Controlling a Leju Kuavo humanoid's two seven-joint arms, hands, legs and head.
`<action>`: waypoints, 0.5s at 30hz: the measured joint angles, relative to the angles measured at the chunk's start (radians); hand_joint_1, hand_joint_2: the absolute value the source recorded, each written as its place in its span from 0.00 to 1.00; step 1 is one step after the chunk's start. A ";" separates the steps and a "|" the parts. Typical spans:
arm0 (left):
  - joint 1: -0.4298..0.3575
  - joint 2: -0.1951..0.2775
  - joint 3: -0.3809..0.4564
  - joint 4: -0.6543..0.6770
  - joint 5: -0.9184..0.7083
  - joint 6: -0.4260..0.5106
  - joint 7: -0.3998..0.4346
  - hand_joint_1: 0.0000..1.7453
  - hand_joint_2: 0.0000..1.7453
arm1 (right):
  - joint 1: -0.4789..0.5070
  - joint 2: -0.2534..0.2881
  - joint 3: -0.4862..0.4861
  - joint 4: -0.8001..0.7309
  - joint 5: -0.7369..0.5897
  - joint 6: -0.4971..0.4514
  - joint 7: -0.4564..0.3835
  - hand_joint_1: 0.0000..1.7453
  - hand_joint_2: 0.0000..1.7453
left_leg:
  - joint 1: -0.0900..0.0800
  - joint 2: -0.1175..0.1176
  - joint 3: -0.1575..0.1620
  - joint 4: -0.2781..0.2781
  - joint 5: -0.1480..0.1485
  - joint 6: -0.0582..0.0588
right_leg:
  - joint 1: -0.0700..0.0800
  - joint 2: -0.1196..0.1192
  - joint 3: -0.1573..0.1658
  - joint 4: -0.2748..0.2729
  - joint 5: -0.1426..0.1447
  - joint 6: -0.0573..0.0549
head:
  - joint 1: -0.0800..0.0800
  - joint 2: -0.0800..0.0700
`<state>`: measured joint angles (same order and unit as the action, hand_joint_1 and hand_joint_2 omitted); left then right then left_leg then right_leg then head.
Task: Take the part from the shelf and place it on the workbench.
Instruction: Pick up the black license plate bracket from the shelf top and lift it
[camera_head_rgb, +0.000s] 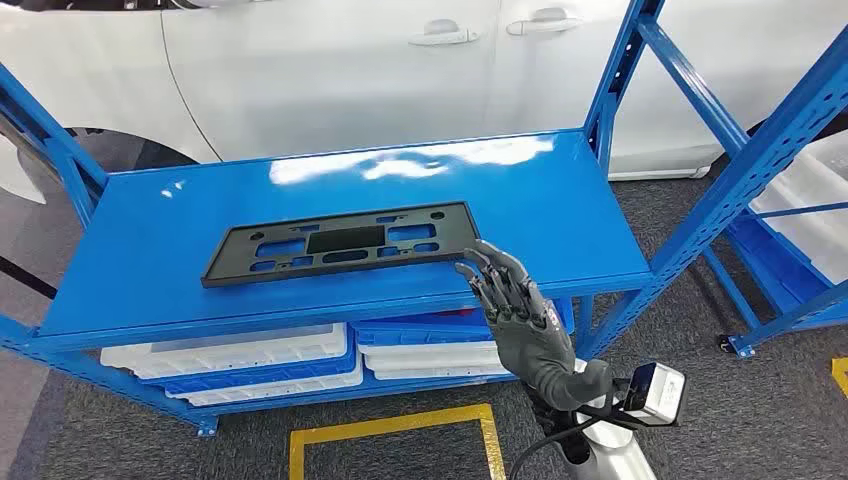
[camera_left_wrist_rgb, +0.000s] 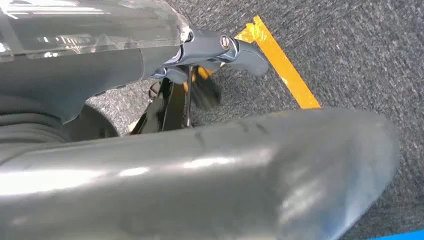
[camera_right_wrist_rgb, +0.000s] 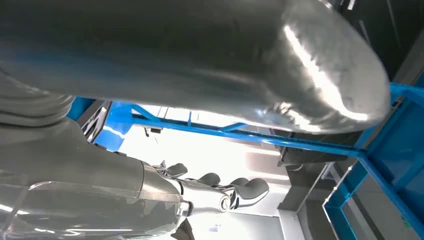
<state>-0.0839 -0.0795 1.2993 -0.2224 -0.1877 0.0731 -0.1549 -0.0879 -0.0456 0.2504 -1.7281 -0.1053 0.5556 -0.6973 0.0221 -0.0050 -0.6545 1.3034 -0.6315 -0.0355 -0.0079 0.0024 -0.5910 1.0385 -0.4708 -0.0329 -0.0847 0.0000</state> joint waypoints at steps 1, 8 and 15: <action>0.001 0.000 0.000 0.000 0.000 0.000 0.000 0.00 0.00 | -0.001 0.000 0.002 0.001 0.003 0.001 0.000 0.00 0.00 | -0.001 0.000 -0.007 -0.004 0.010 0.003 | 0.002 0.001 0.005 0.000 -0.004 -0.001 | 0.000 0.000; -0.006 0.006 0.000 0.000 0.000 0.003 0.003 0.00 0.00 | -0.045 0.008 0.041 0.021 0.031 -0.003 0.005 0.00 0.00 | -0.032 0.004 0.038 -0.258 0.178 0.057 | 0.015 0.003 0.058 -0.004 -0.043 0.011 | 0.000 0.000; -0.009 0.007 -0.002 0.000 0.001 0.012 0.003 0.00 0.00 | -0.068 0.004 0.105 0.050 0.082 -0.050 0.003 0.00 0.00 | -0.018 0.003 0.096 -0.308 0.186 0.065 | 0.003 0.002 -0.041 0.191 -0.127 0.048 | 0.000 0.000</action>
<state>-0.0926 -0.0722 1.2978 -0.2220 -0.1866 0.0848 -0.1521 -0.1556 -0.0415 0.3556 -1.6783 -0.0237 0.5059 -0.6943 0.0036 -0.0023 -0.5583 0.9959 -0.4454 0.0299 -0.0046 0.0048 -0.6319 1.2294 -0.5982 0.0151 -0.0847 0.0000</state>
